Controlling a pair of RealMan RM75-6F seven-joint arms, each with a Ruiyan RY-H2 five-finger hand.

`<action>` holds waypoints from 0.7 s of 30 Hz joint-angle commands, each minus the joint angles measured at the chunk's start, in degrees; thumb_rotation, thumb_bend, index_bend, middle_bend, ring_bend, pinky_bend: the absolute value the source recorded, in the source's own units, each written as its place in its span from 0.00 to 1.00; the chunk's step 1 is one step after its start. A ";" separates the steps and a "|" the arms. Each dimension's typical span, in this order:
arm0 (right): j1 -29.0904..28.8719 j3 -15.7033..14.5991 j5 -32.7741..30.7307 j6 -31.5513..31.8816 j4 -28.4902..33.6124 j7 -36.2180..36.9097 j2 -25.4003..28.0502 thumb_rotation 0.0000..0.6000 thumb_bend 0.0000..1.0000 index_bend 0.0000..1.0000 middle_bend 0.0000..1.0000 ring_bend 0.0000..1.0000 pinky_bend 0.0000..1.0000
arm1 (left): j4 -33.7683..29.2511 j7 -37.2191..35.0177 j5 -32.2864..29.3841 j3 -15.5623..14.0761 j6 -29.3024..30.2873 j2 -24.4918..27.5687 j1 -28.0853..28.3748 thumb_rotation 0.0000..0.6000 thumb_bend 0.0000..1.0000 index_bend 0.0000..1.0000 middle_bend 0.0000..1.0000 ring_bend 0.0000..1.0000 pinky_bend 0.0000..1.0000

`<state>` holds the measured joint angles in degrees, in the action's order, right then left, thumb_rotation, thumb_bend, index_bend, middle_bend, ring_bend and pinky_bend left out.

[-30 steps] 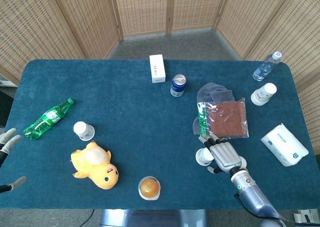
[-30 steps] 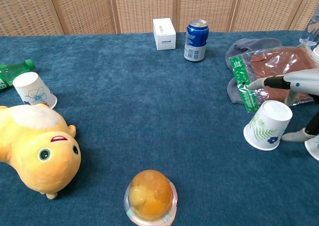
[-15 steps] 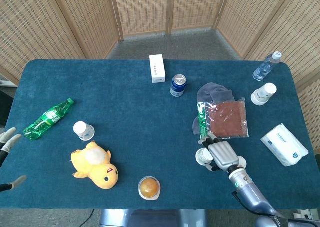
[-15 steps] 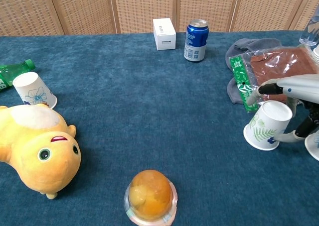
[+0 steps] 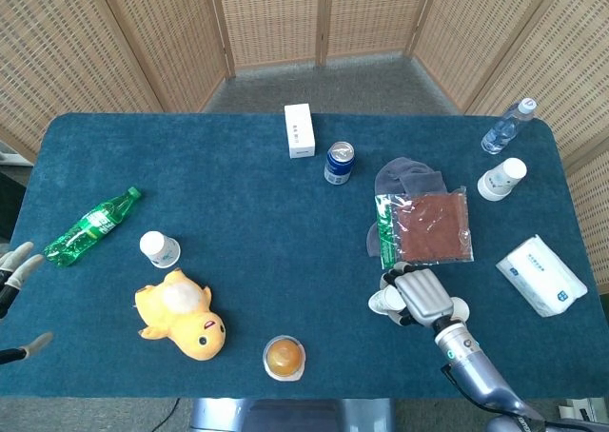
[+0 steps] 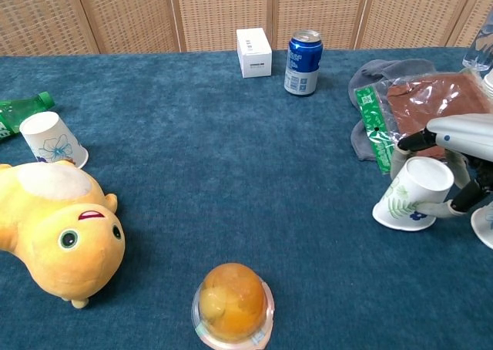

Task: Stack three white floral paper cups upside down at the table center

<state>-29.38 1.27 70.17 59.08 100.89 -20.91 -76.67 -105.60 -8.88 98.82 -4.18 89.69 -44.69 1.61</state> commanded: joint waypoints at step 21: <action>-13.41 9.05 -13.92 -4.99 6.94 -15.14 -4.03 1.00 0.38 0.44 0.42 0.21 0.60 | -0.45 -0.35 0.36 -0.19 -0.12 0.21 0.06 1.00 0.19 0.00 0.00 0.00 0.00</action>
<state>-40.64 9.08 58.63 55.01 108.39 -33.94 -78.96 -106.07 -9.21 99.19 -4.39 89.54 -44.50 1.67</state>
